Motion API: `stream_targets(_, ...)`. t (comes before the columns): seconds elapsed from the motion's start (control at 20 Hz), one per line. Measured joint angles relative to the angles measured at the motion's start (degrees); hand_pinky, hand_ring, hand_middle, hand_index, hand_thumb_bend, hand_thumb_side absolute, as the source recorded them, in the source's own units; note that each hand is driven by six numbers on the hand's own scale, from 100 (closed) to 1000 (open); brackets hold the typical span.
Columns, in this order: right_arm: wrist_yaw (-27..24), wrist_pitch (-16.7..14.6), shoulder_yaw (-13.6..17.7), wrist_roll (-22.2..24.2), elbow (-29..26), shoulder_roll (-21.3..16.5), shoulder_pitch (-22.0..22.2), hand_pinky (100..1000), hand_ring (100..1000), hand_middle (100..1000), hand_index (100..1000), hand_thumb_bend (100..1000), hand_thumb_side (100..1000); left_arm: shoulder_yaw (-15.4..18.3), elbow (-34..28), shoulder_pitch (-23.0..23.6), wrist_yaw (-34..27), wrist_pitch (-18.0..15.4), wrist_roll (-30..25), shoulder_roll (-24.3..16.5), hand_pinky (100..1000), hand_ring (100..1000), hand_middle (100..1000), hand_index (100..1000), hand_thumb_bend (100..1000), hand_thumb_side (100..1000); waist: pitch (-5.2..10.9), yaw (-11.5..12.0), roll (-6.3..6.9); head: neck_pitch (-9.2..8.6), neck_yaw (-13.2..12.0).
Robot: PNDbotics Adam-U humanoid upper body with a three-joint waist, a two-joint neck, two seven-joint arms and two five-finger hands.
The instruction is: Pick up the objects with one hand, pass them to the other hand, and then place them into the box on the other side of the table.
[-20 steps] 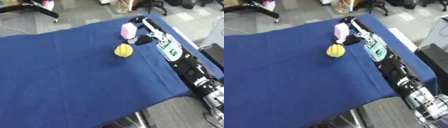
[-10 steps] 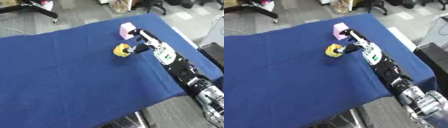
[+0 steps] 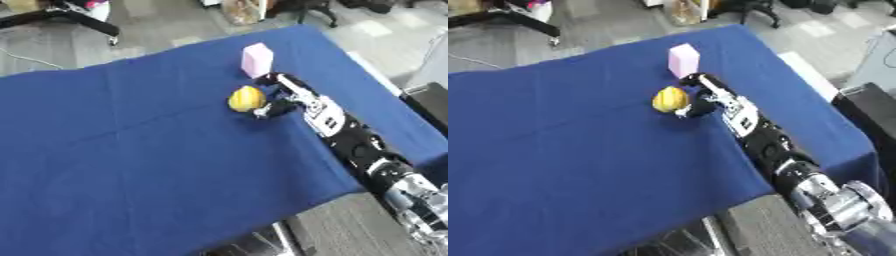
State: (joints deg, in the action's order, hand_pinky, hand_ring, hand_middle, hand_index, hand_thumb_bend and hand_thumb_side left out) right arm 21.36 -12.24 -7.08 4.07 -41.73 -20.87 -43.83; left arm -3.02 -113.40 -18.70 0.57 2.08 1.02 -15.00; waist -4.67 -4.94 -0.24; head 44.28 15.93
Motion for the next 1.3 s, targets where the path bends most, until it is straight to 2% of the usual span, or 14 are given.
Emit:
stream_targets(0.05, 0.13, -0.11, 0.02, -0.13, 0.07, 0.08, -0.05, 746, 871, 714, 674, 569, 133, 0.00, 0.00, 0.00, 0.00, 0.03, -0.03, 0.00, 952, 679, 659, 856, 425, 795, 0.00, 0.01, 0.05, 0.00, -0.02)
stream_targets(0.1, 0.30, -0.19, 0.03, -0.35, 0.11, 0.17, -0.05, 740, 860, 680, 629, 523, 100, 0.00, 0.00, 0.00, 0.01, 0.04, -0.05, 0.00, 952, 679, 659, 856, 424, 796, 0.00, 0.01, 0.09, 0.00, -0.02)
stream_targets(0.25, 0.82, -0.47, 0.15, -1.51, 0.36, 0.32, -0.05, 730, 844, 636, 583, 477, 100, 0.00, 0.00, 0.00, 0.02, 0.07, -0.08, 0.01, 952, 679, 659, 856, 423, 798, 0.00, 0.03, 0.11, 0.00, -0.02)
stream_targets(0.45, 1.43, -0.57, 0.32, -4.10, 0.51, 0.65, 0.00, 706, 805, 545, 479, 410, 100, 0.00, 0.00, 0.00, 0.02, 0.10, -0.12, 0.07, 952, 678, 658, 856, 422, 800, 0.00, 0.03, 0.11, 0.00, -0.02)
stream_targets(0.6, 1.69, -0.53, 0.34, -6.93, 0.76, 0.84, 0.21, 687, 779, 483, 382, 301, 100, 0.01, 0.00, 0.00, 0.02, 0.16, -0.18, 0.43, 953, 678, 658, 856, 420, 804, 0.00, 0.03, 0.11, 0.00, -0.02)
stream_targets(0.65, 1.75, -0.54, 0.34, -7.85, 0.80, 0.86, 0.29, 685, 777, 478, 371, 290, 100, 0.01, 0.00, 0.02, 0.02, 0.17, -0.19, 0.46, 953, 678, 657, 856, 419, 805, 0.00, 0.03, 0.12, 0.00, -0.02)
stream_targets(0.7, 1.77, -0.58, 0.34, -8.70, 0.90, 0.87, 0.39, 674, 762, 445, 331, 221, 100, 0.01, 0.00, 0.04, 0.02, 0.19, -0.20, 0.46, 953, 677, 657, 856, 417, 807, 0.00, 0.03, 0.12, 0.00, -0.02)
stream_targets(0.75, 1.78, -0.61, 0.34, -9.53, 1.01, 0.88, 0.45, 668, 752, 427, 312, 196, 100, 0.01, 0.00, 0.06, 0.02, 0.20, -0.20, 0.46, 953, 677, 657, 856, 417, 808, 0.00, 0.03, 0.12, 0.00, -0.02)
stream_targets(1.1, 1.60, -1.12, 0.32, -13.76, 0.80, 0.95, 0.98, 649, 720, 377, 268, 112, 100, 0.01, 0.00, 0.71, 0.01, 0.68, -0.20, 0.58, 954, 671, 652, 854, 411, 820, 0.00, 0.03, 0.12, 0.00, -0.03)
stream_targets(1.3, 1.03, -1.59, -0.19, -14.63, -2.68, 0.95, 1.45, 643, 709, 365, 259, 100, 100, 0.01, 0.00, 1.53, -0.13, 1.65, 0.19, 1.03, 949, 660, 631, 851, 400, 834, 0.00, -0.04, 0.05, 0.00, -0.16)
